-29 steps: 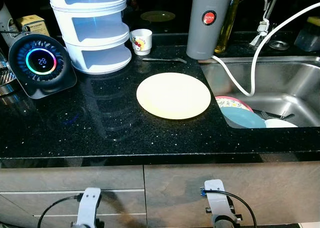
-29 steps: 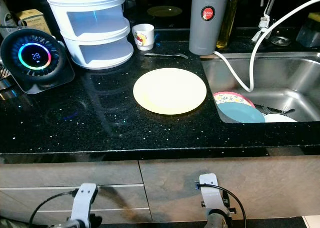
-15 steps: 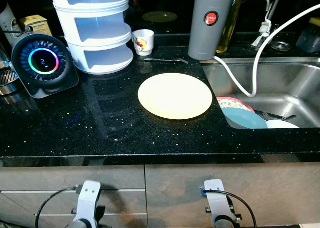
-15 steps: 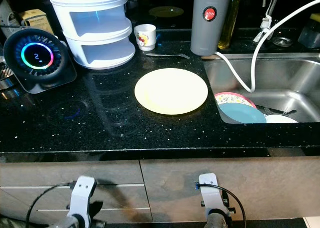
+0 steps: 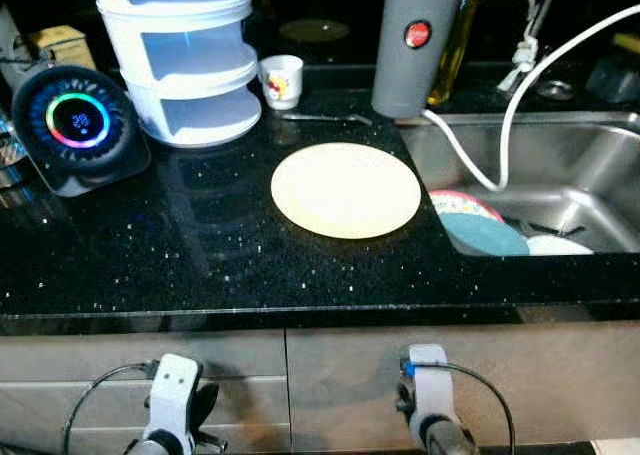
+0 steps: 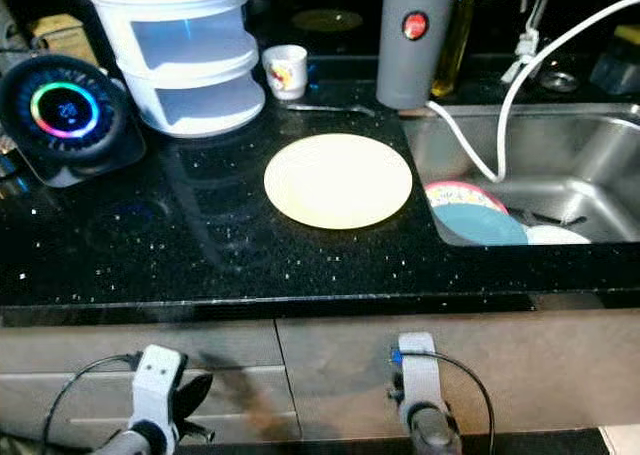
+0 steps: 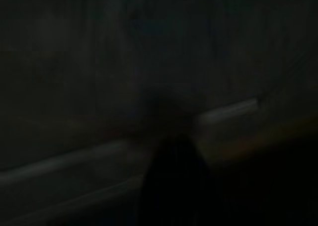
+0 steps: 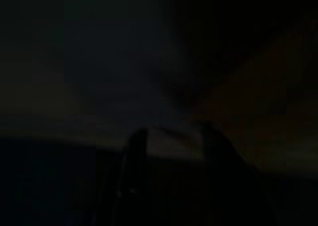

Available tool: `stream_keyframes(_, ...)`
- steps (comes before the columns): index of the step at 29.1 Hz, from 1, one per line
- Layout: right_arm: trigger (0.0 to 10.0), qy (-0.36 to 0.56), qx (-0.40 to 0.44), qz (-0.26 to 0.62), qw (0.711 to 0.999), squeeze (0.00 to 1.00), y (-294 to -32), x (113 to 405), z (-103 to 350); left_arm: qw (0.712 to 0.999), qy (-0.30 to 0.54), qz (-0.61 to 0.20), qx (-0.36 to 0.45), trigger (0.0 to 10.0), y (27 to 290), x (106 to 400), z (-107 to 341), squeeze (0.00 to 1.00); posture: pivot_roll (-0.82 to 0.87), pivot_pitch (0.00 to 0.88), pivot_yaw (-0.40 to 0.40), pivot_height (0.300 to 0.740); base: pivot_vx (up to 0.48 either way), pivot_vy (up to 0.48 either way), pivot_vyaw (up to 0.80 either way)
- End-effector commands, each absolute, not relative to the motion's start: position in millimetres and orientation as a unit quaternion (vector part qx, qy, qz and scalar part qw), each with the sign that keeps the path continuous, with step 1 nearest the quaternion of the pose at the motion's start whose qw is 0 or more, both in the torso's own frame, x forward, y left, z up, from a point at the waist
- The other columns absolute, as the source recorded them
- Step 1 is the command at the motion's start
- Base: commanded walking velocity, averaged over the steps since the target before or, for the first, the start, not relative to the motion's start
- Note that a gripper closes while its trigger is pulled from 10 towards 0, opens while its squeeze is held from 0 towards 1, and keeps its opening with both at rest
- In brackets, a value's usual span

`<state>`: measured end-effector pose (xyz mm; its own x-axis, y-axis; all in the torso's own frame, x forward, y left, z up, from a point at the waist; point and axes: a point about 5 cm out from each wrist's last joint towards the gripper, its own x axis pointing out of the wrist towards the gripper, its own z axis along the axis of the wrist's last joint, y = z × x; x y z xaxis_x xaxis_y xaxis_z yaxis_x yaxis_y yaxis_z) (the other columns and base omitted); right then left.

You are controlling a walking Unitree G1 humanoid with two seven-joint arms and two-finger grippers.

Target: Kitchen organization

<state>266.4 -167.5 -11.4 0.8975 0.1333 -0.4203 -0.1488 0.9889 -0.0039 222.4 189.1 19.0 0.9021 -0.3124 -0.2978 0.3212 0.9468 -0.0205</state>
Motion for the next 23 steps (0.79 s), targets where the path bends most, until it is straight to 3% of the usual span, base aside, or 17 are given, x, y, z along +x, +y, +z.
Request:
stream_keyframes(1,10.0,0.199,0.017,0.152,0.968,0.00,-158.6,262.7,-2.9,0.978,0.143,-0.152,0.016,10.0,197.3,211.9,25.5,0.00,0.01,0.185,-0.003,0.740,0.000,0.000,0.00)
stream_keyframes(7,10.0,0.189,0.040,0.290,0.938,0.00,-155.7,244.9,19.1,0.985,0.115,-0.129,0.025,10.0,204.4,194.2,43.8,0.00,0.02,0.194,-0.025,0.740,0.000,0.000,0.00)
stream_keyframes(12,10.0,0.169,0.078,0.410,0.893,0.00,-149.4,228.0,49.8,0.985,0.090,-0.145,0.029,10.0,202.5,188.9,61.9,0.00,0.02,0.193,-0.016,0.740,0.000,0.000,0.00)
stream_keyframes(18,10.0,0.186,0.064,0.388,0.900,0.00,-154.1,227.0,44.7,0.985,0.108,-0.136,0.025,10.0,203.0,190.2,58.8,0.00,0.02,0.191,-0.014,0.740,0.000,0.000,0.00)
stream_keyframes(23,10.0,0.257,0.028,0.357,0.897,0.00,-158.5,214.9,23.2,0.980,0.160,-0.117,0.008,10.0,202.6,186.1,38.9,0.00,0.02,0.161,-0.010,0.740,0.000,0.000,0.00)
